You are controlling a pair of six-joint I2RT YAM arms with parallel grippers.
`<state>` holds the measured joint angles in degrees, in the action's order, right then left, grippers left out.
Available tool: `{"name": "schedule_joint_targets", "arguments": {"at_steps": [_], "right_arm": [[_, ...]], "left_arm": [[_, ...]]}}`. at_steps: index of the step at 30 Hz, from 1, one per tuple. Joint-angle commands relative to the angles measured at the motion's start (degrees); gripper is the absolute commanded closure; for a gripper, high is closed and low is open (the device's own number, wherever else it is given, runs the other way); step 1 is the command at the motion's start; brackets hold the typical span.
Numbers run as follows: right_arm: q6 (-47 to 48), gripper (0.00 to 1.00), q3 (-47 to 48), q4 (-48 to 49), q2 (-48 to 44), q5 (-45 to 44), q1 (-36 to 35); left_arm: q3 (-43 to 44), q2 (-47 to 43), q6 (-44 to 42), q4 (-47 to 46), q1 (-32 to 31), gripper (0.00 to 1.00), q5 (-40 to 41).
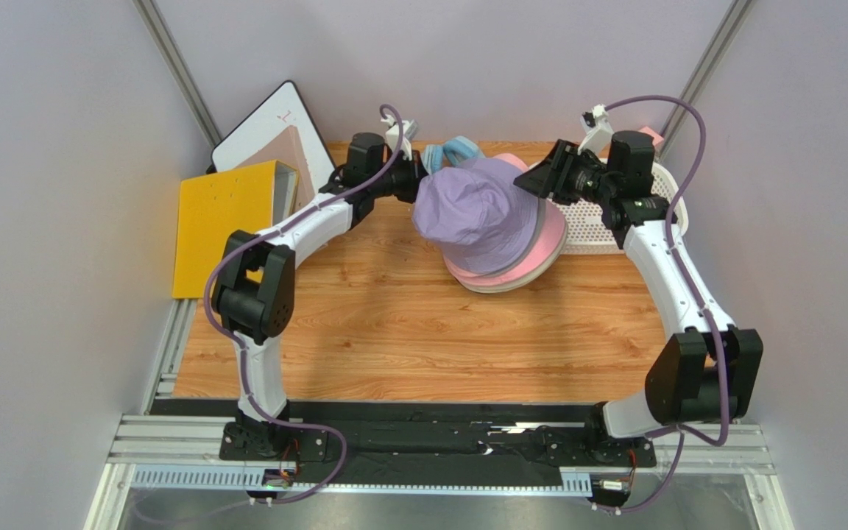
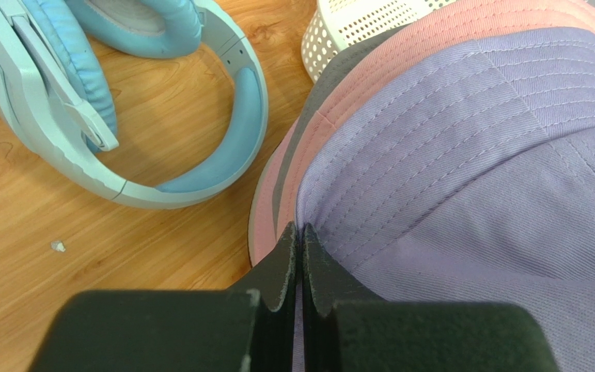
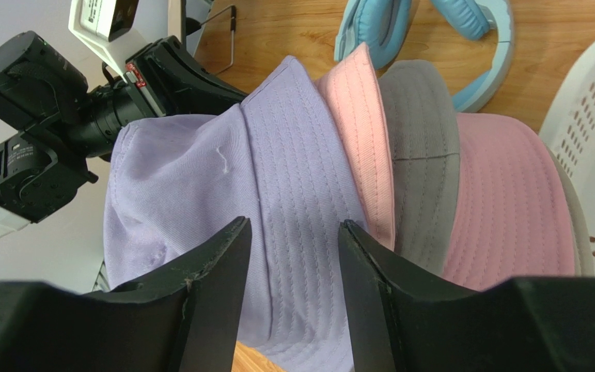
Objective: Stack the hats
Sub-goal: Stack the hat on the hat.
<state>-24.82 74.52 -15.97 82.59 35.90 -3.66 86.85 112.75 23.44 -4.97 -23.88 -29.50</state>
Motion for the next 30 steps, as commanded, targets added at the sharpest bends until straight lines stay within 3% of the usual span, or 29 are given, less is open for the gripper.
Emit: {"name": "schedule_joint_targets", "arguments": {"at_steps": [1,30], "right_arm": [[1.8,0.49,1.9,7.8,0.9,6.5,1.3],[3.5,0.46,6.2,9.1,10.8,11.8,2.3]], "left_arm": [[2.6,0.8,-2.6,1.5,-0.9,1.0,-2.6],[4.4,0.0,-5.7,4.4,-2.3,1.0,-1.9]]}}
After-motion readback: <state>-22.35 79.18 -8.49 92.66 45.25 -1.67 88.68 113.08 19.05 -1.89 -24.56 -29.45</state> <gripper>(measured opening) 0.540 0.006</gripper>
